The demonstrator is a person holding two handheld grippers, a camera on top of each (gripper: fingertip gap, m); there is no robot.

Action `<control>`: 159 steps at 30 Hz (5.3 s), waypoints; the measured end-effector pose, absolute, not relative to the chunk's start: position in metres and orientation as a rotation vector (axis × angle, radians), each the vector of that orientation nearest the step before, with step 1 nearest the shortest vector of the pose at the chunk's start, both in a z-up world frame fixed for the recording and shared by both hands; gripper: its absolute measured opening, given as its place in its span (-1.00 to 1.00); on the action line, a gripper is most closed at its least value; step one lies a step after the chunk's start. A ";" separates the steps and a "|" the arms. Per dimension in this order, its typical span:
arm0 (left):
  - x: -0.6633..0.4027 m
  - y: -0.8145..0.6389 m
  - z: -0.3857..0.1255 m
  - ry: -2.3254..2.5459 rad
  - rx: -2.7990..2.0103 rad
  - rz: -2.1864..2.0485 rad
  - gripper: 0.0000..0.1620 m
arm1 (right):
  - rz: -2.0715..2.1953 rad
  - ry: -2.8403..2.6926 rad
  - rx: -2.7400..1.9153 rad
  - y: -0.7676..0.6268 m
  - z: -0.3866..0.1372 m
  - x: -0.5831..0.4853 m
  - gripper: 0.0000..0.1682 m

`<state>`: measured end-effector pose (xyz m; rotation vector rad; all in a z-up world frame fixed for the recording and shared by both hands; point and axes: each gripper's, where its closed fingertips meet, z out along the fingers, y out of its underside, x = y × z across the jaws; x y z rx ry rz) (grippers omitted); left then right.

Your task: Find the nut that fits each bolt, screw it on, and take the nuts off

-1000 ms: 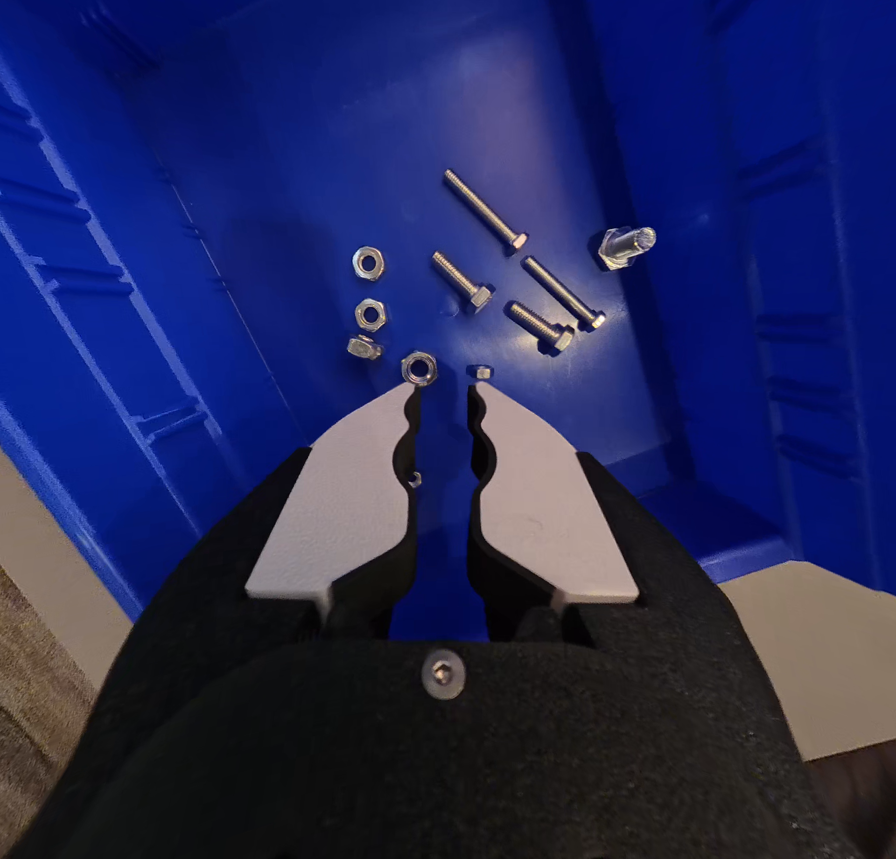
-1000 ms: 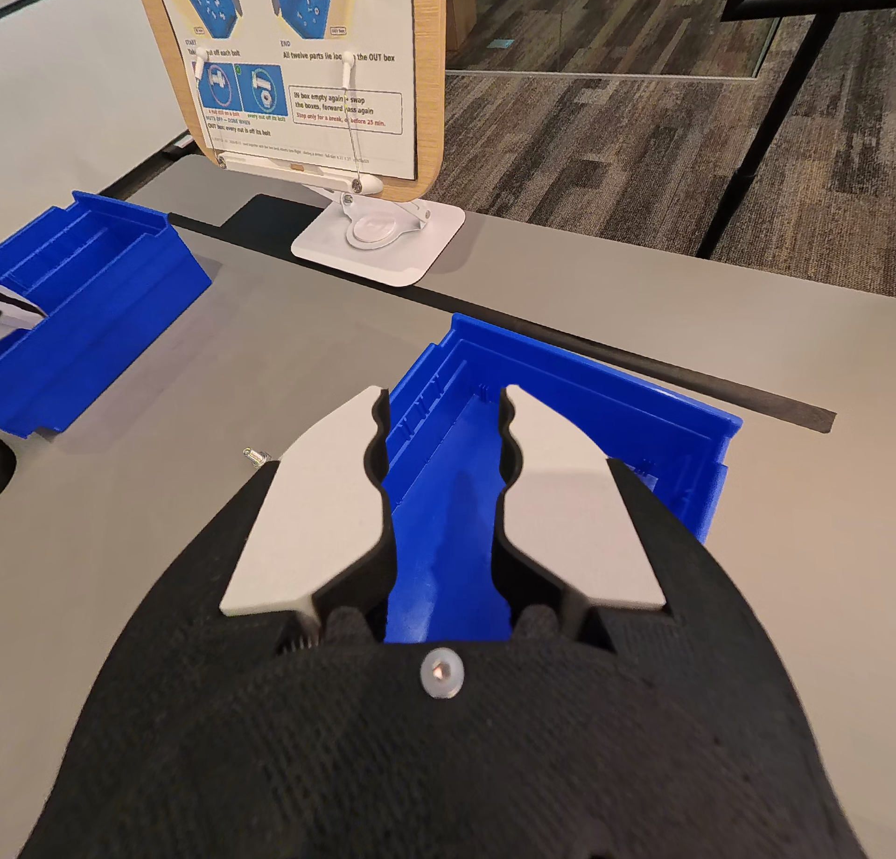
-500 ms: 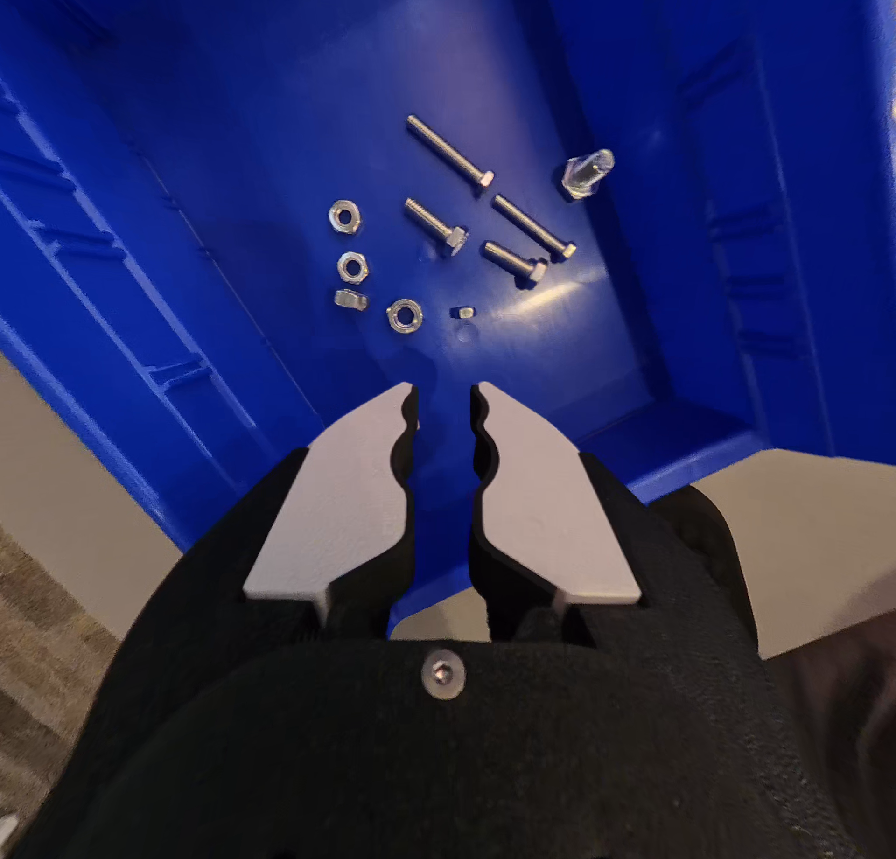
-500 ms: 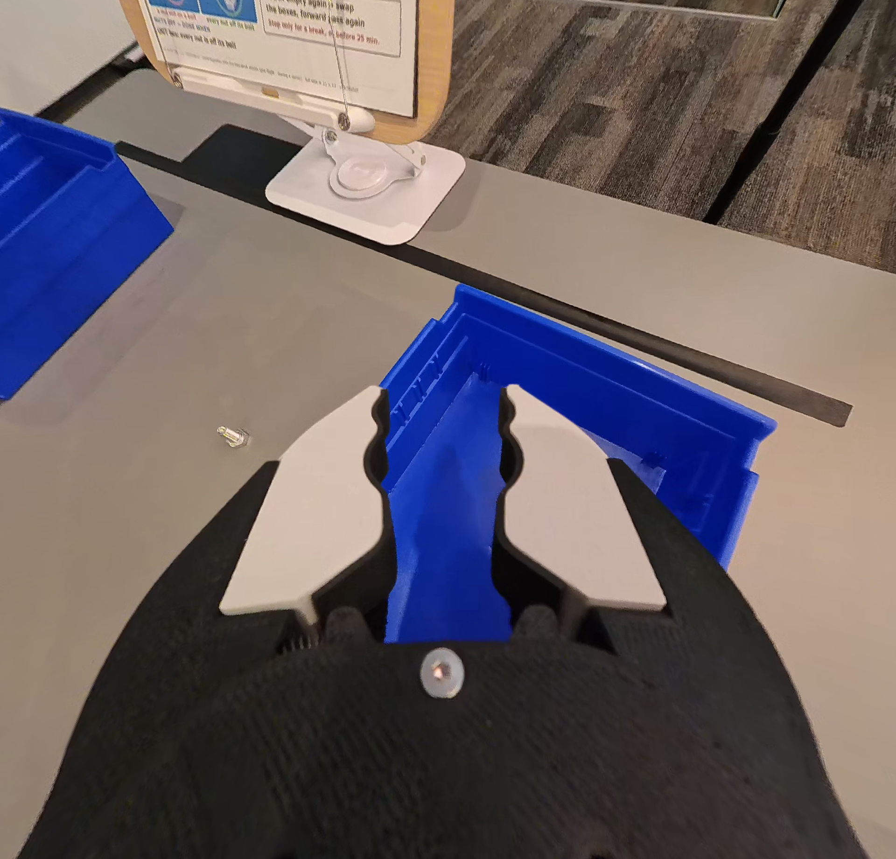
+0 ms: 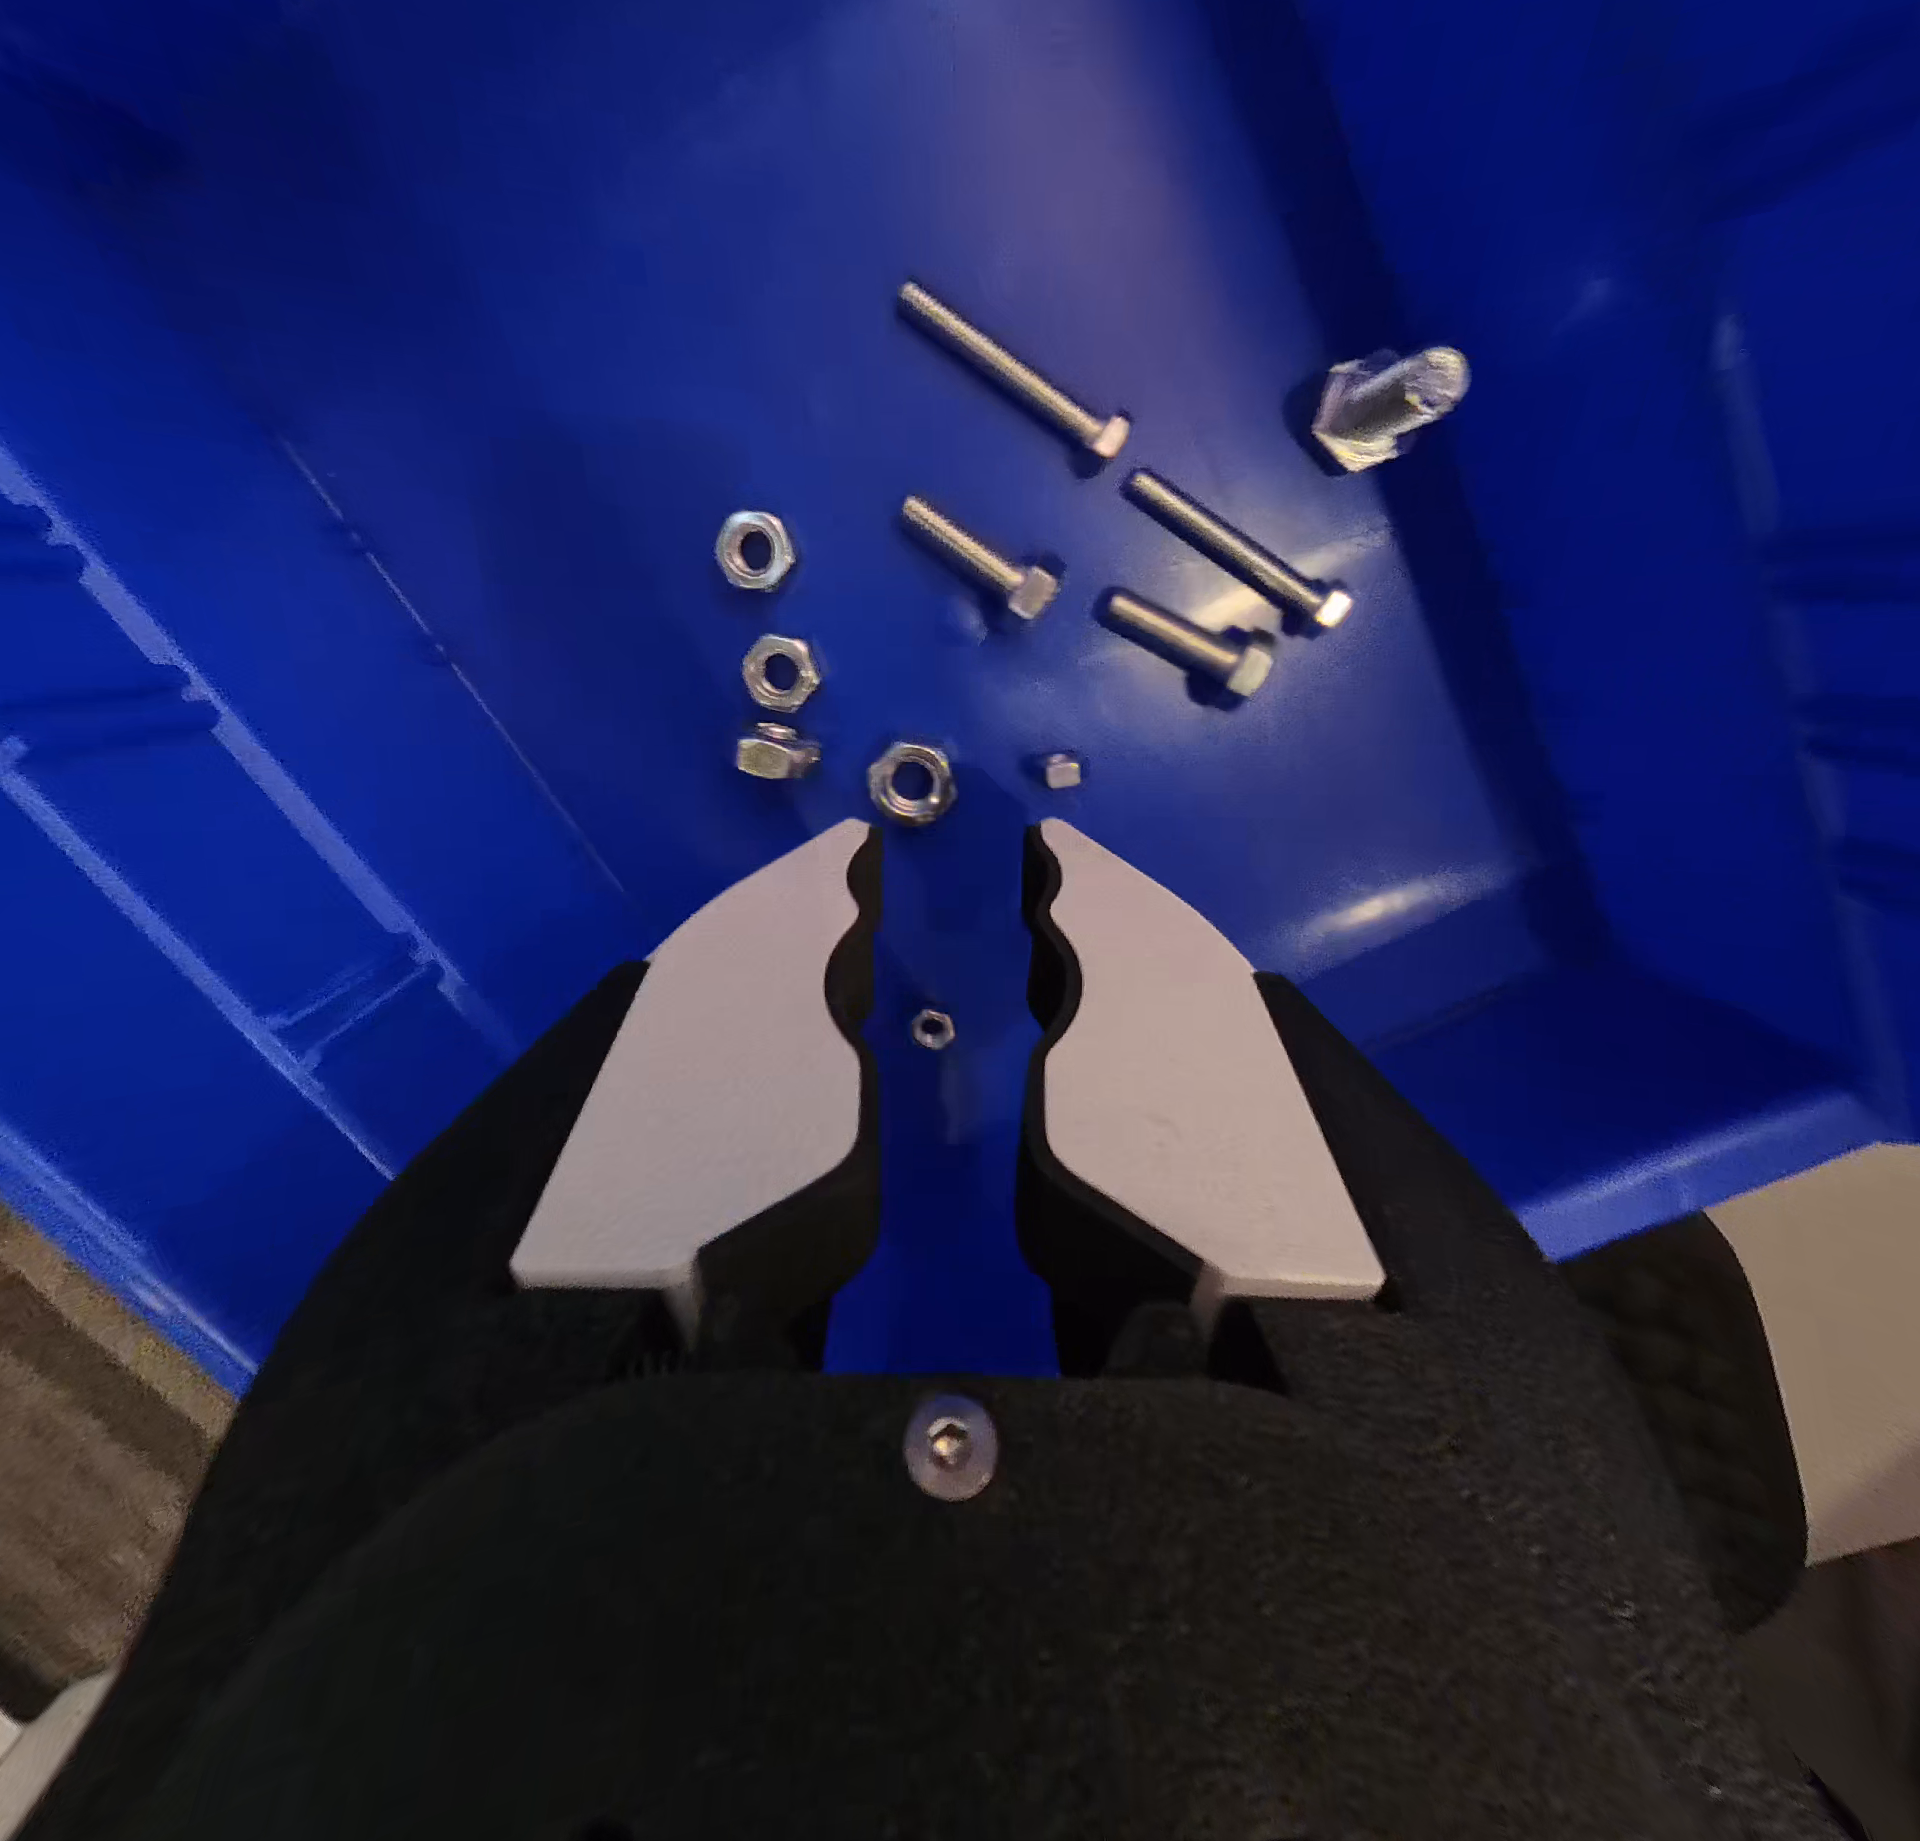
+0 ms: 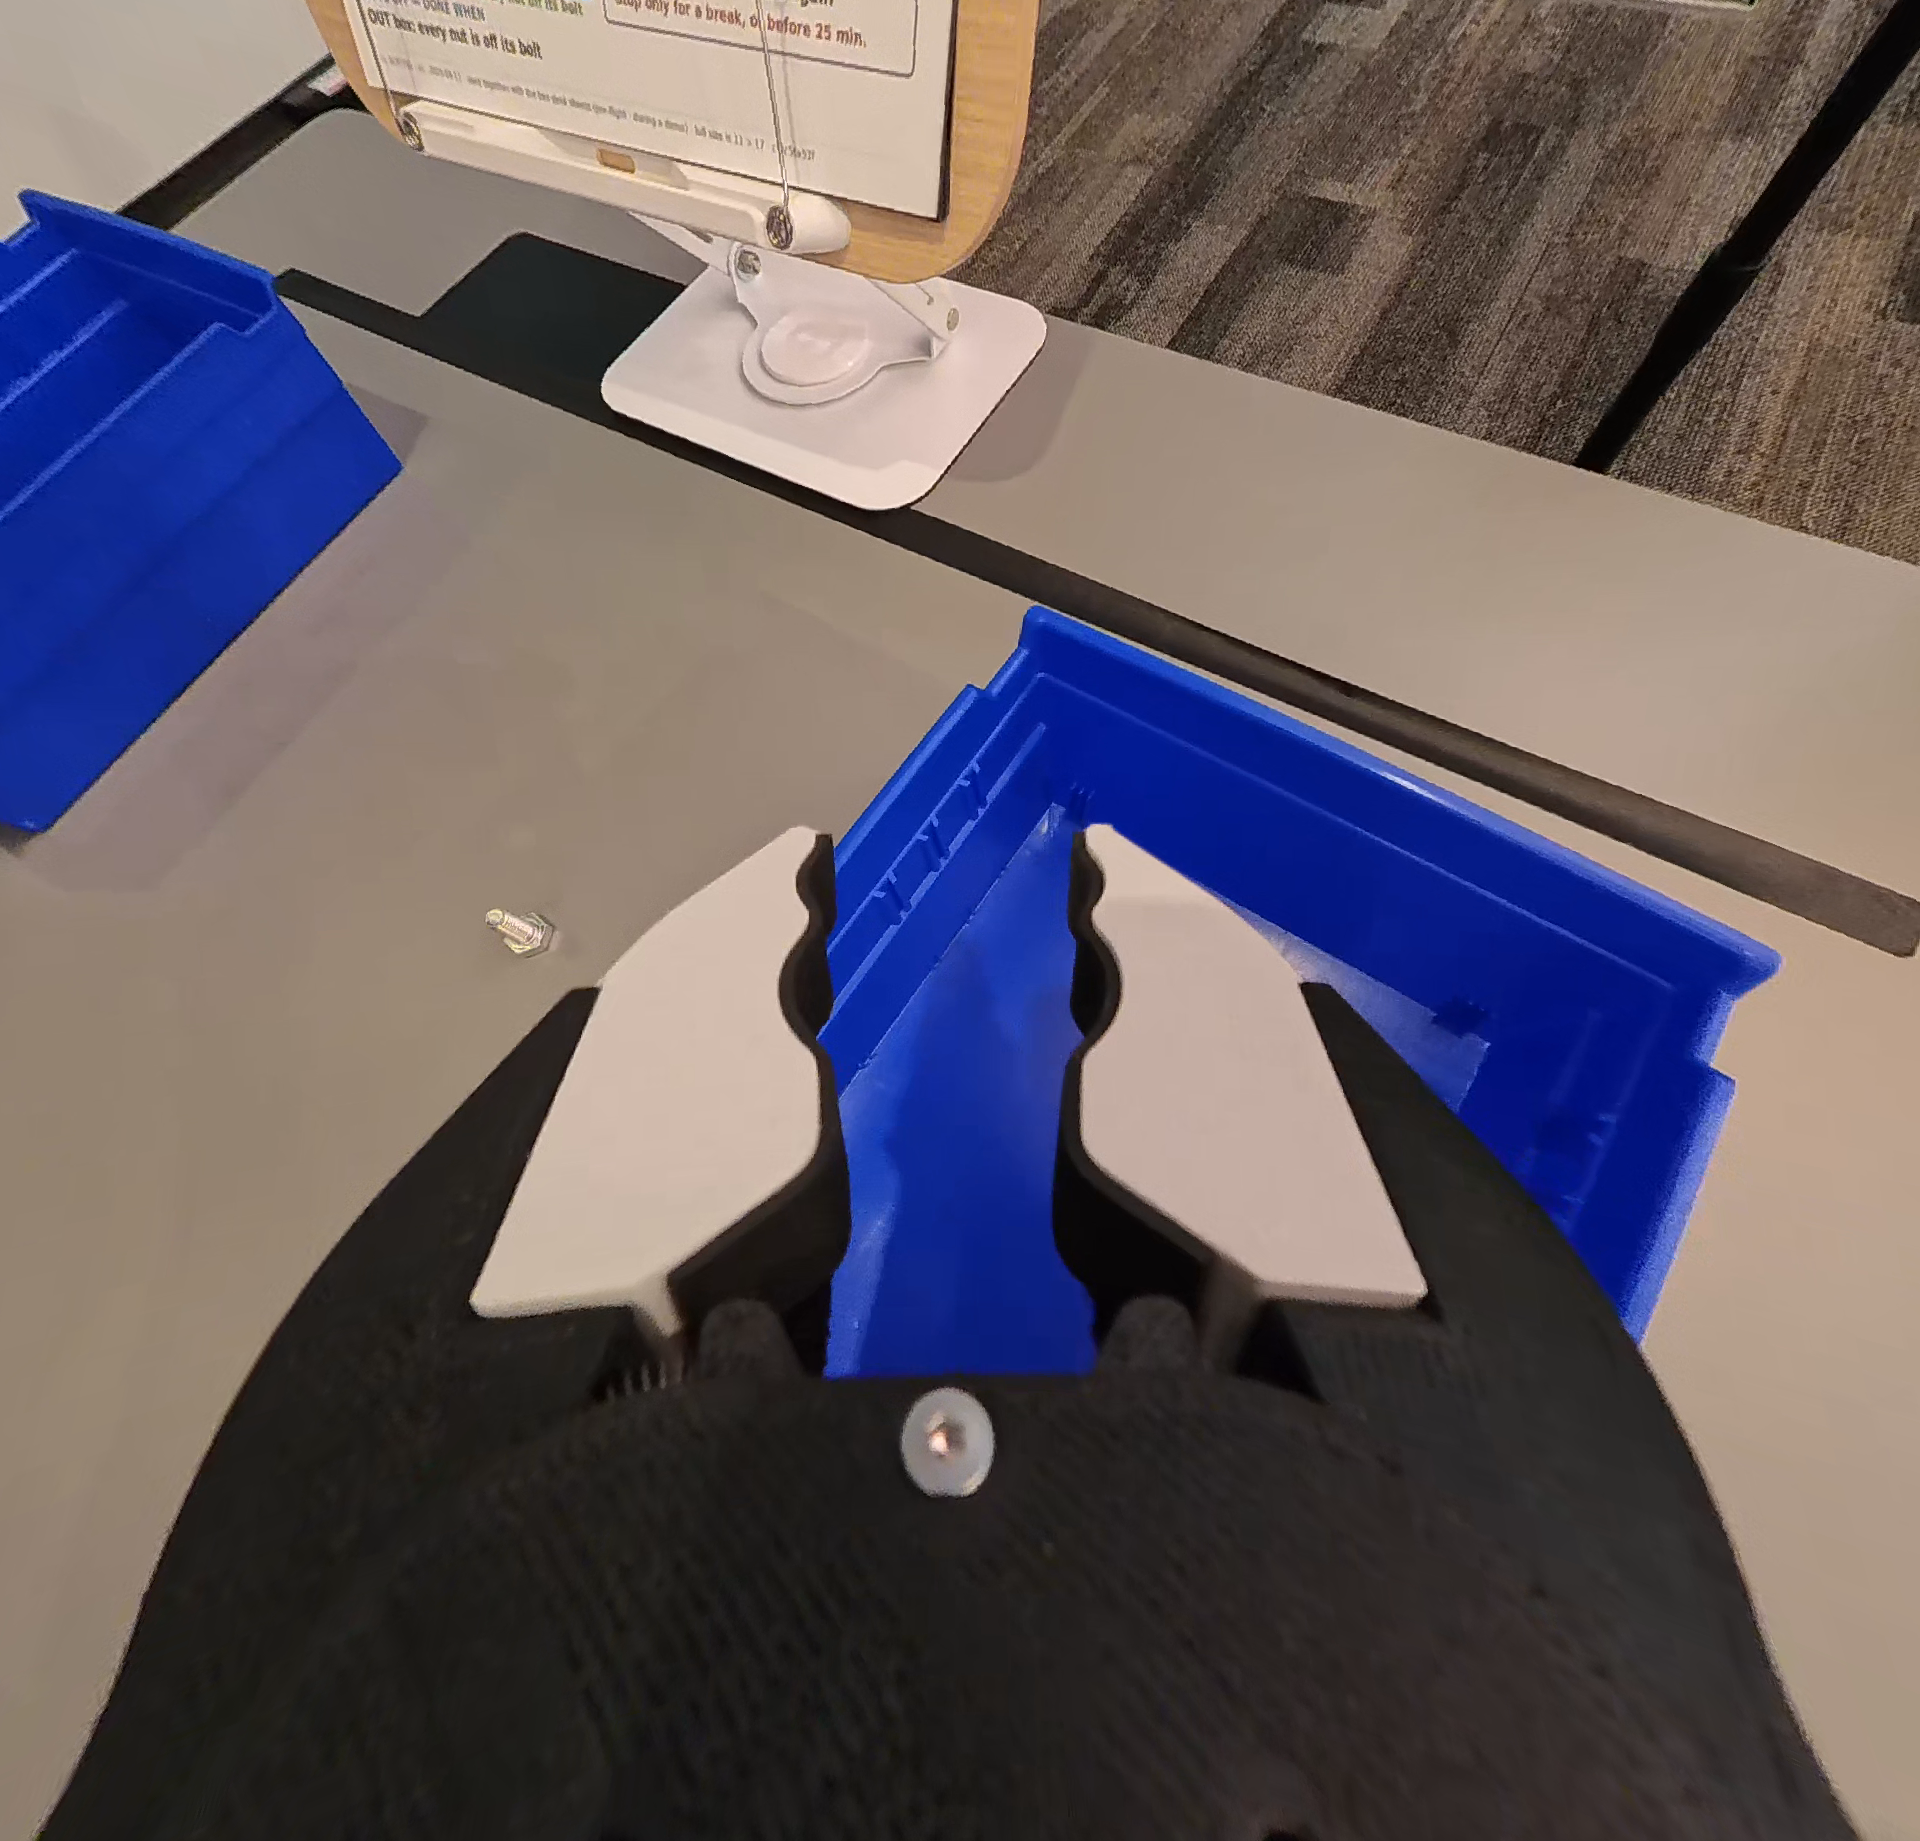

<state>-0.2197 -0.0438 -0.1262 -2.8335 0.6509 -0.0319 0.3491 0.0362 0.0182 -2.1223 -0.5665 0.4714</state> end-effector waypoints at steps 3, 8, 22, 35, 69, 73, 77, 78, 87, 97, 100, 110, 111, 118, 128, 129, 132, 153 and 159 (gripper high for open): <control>-0.225 -0.037 -0.133 0.649 -2.841 -0.016 -0.65 | 0.465 -0.586 -2.129 0.036 0.016 0.346 -0.47; -0.224 -0.037 -0.141 0.613 -2.873 -0.073 -0.65 | 0.474 -0.590 -2.126 0.037 0.017 0.345 -0.47; -0.224 -0.030 -0.147 0.633 -2.884 -0.075 -0.72 | 0.452 -0.584 -2.146 0.038 0.013 0.350 -0.47; -0.220 -0.035 -0.113 0.630 -2.808 -0.038 -0.77 | 0.450 -0.597 -2.151 0.037 0.011 0.348 -0.47; 0.131 -0.095 -0.157 1.831 -2.279 -0.163 -0.78 | 0.453 -0.724 -2.058 0.017 0.040 0.324 -0.48; 0.130 -0.095 -0.157 1.830 -2.280 -0.172 -0.77 | 0.448 -0.742 -2.071 0.017 0.035 0.321 -0.47; 0.128 -0.086 -0.144 1.747 -2.269 -0.182 -0.62 | 0.457 -0.776 -2.092 0.017 0.029 0.312 -0.47; 0.128 -0.083 -0.133 1.705 -2.234 -0.201 -0.63 | 0.466 -0.798 -2.093 0.016 0.027 0.306 -0.47; 0.071 -0.070 0.040 1.192 -1.813 -0.419 -0.61 | 0.507 -1.433 -1.902 -0.024 -0.014 0.189 -0.46; 0.022 -0.086 0.155 0.849 -1.371 -0.617 -0.53 | 0.219 -1.835 -2.084 -0.040 -0.121 0.153 -0.70; 0.021 -0.083 0.141 0.882 -1.413 -0.639 -0.45 | 0.171 -1.851 -2.086 -0.036 -0.132 0.152 -0.69; 0.016 -0.088 0.143 0.892 -1.394 -0.731 -0.44 | 0.159 -1.886 -2.101 -0.038 -0.143 0.150 -0.85; 0.016 -0.089 0.143 0.895 -1.392 -0.734 -0.45 | 0.165 -1.889 -2.104 -0.039 -0.144 0.150 -0.86; 0.018 -0.083 0.120 0.983 -1.433 -0.702 -0.48 | 0.385 -1.807 -2.069 -0.051 -0.106 0.143 -0.87; 0.088 -0.084 0.088 1.071 -1.281 -0.822 -0.36 | 0.388 -1.863 -1.985 -0.073 0.078 0.121 -0.87; 0.092 -0.084 0.087 1.061 -1.291 -0.829 -0.29 | 0.364 -1.883 -1.981 -0.077 0.090 0.117 -0.87; 0.100 -0.085 0.081 1.074 -1.309 -0.825 -0.24 | 0.311 -1.937 -1.978 -0.090 0.108 0.102 -0.87; 0.094 -0.104 0.097 1.107 -1.215 -0.876 -0.61 | 0.238 -2.022 -1.962 -0.107 0.108 0.073 -0.87; 0.095 -0.106 0.095 1.131 -1.211 -0.876 -0.77 | 0.235 -2.040 -1.939 -0.108 0.108 0.072 -0.87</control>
